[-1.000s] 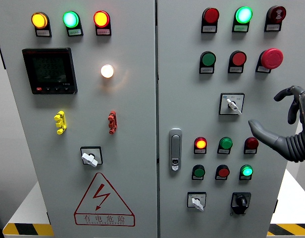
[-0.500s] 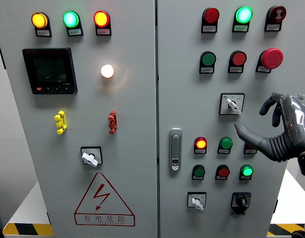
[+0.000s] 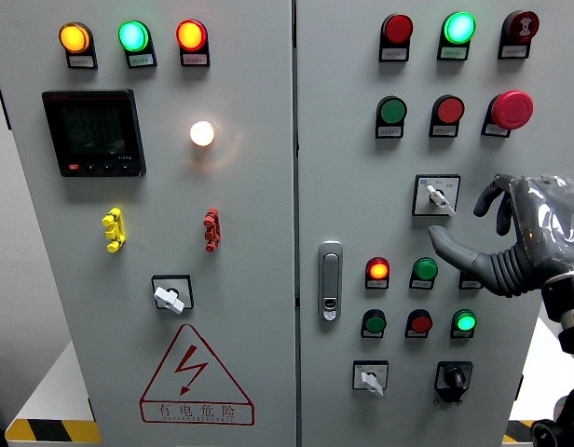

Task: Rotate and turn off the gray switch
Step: 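Close the right hand's fingers around the white switch knob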

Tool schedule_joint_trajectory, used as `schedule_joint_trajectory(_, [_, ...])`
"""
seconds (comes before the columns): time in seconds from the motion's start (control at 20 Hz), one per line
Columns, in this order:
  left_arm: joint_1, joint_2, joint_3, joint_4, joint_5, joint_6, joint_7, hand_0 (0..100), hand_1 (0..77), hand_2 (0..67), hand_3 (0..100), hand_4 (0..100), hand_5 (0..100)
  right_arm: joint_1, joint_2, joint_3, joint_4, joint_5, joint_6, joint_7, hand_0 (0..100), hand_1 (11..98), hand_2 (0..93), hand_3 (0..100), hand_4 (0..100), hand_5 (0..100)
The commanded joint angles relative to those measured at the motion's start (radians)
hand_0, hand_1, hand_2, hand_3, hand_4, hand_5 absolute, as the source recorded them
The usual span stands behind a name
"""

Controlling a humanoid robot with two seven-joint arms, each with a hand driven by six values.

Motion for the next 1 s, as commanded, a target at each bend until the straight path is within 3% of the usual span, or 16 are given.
schedule_joint_trajectory(0.0, [-0.001, 0.000, 0.000, 0.000, 0.000, 0.000, 0.000, 0, 0.0, 13.2, 18, 10, 12, 0.006, 0.0000, 0.000, -0.009, 0.001, 0.000, 0.000, 0, 38.3, 63.6, 88, 93, 99])
schedule_joint_trajectory(0.95, [0.001, 0.000, 0.000, 0.000, 0.001, 0.000, 0.000, 0, 0.0, 13.2, 18, 10, 12, 0.064, 0.0000, -0.029, -0.084, 0.001, -0.009, -0.009, 0, 38.0, 64.4, 89, 93, 100])
